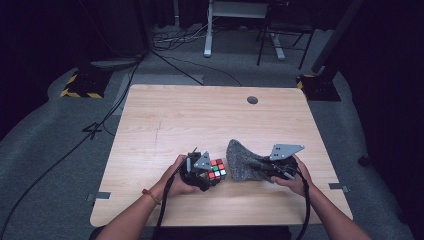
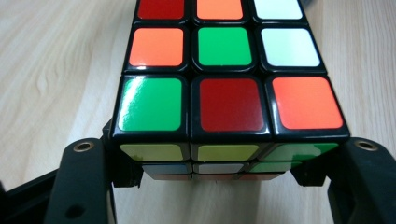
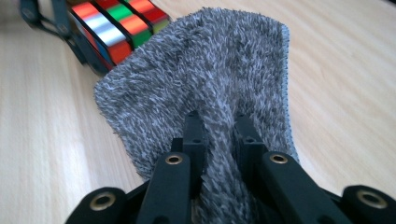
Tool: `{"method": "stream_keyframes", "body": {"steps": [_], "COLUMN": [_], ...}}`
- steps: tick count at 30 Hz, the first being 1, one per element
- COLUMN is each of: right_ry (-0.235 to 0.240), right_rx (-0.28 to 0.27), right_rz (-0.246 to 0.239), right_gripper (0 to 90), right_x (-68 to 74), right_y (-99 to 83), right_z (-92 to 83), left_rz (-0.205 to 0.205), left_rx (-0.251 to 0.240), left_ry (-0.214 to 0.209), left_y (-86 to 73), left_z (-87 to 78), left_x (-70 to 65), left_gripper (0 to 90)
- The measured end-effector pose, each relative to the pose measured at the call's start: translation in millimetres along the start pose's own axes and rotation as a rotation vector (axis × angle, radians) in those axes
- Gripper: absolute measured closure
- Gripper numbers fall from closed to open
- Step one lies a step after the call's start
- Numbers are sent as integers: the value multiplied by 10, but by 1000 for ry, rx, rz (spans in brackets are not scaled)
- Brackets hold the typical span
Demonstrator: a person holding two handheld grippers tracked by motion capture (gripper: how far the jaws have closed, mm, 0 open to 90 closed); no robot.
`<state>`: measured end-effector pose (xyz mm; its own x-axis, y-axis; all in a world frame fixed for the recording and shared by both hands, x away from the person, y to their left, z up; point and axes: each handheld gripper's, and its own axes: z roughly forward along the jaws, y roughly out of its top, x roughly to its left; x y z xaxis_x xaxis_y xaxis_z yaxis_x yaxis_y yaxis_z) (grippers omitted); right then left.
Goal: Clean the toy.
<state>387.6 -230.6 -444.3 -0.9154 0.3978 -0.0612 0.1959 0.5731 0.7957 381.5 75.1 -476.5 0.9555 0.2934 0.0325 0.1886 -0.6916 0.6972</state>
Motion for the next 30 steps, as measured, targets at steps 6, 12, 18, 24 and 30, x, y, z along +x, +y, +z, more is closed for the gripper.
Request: {"method": "stream_keyframes", "body": {"steps": [6,12,18,24,30], "right_ry": [-12,-5,18,67,25], "right_rx": [-12,-35,-64,-19,-3], "right_rz": [-32,-40,-56,-91,-123], "right_gripper": [792,792,792,789,783], "right_x": [77,99,134,282,356], "right_y": [208,328,487,552,560], "right_z": [16,2,-72,125,225], "left_rz": [23,36,46,86,77], "left_rx": [3,30,43,37,50], "left_ry": [0,21,36,27,34], "left_y": [173,227,231,333,319], "left_z": [47,76,67,110,130], "left_x": [-7,-33,-24,-86,-85], "left_gripper": [338,338,338,338,338]}}
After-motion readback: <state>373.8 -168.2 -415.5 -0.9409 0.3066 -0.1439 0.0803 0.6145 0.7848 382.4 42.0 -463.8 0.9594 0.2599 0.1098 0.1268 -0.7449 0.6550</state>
